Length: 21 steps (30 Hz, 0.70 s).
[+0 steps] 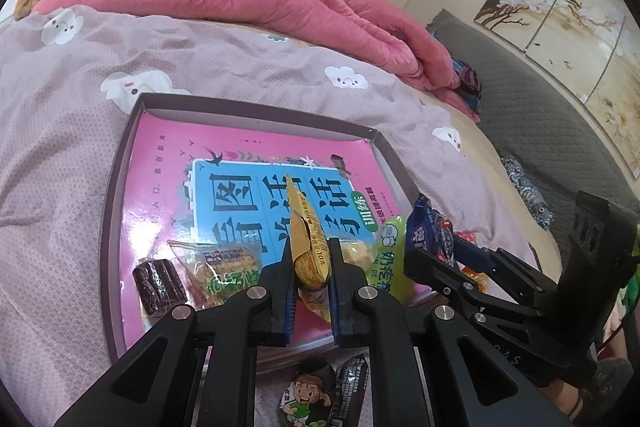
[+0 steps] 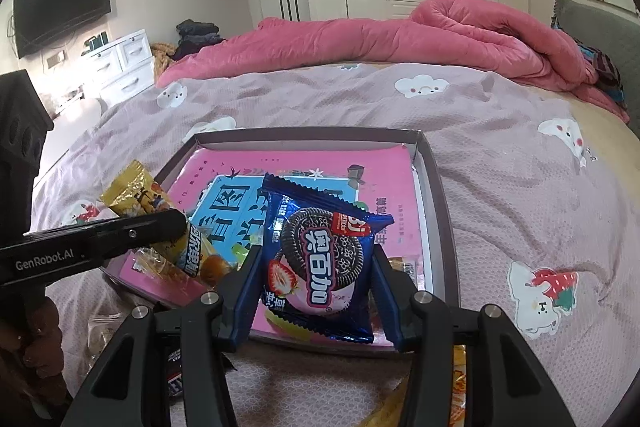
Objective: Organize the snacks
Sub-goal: 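Lift both held snacks and carry them over the pink book, then lower both snacks onto the pink book and open both grippers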
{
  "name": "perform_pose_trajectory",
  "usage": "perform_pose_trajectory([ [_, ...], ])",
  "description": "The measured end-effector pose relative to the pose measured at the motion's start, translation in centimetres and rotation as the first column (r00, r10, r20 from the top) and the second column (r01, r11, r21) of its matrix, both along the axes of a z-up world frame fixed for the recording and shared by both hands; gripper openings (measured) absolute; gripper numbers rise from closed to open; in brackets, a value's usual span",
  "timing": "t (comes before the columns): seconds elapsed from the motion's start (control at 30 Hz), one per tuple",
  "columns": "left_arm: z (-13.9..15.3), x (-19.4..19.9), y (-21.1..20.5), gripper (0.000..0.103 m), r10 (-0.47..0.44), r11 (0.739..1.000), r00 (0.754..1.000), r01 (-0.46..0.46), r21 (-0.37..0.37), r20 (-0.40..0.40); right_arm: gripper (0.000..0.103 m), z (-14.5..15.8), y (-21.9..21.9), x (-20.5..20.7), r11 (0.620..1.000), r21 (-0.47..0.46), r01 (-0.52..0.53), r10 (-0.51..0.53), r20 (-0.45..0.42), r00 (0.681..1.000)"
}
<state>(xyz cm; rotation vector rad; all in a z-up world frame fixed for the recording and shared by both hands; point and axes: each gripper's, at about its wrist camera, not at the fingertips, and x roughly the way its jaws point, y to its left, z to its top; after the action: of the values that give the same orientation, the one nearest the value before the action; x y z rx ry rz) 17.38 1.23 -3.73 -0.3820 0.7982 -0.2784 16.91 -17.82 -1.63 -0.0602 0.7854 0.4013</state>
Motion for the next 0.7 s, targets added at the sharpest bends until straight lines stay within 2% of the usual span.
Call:
perform_pose_trajectory([
  [0.7,-0.3,0.2,0.6,0.014,0.017,1.000,1.000,-0.017,0.000,-0.007,0.051,-1.8,2.8,0.4,0.993,-0.077,-0.094,0.094,-0.007,0.996],
])
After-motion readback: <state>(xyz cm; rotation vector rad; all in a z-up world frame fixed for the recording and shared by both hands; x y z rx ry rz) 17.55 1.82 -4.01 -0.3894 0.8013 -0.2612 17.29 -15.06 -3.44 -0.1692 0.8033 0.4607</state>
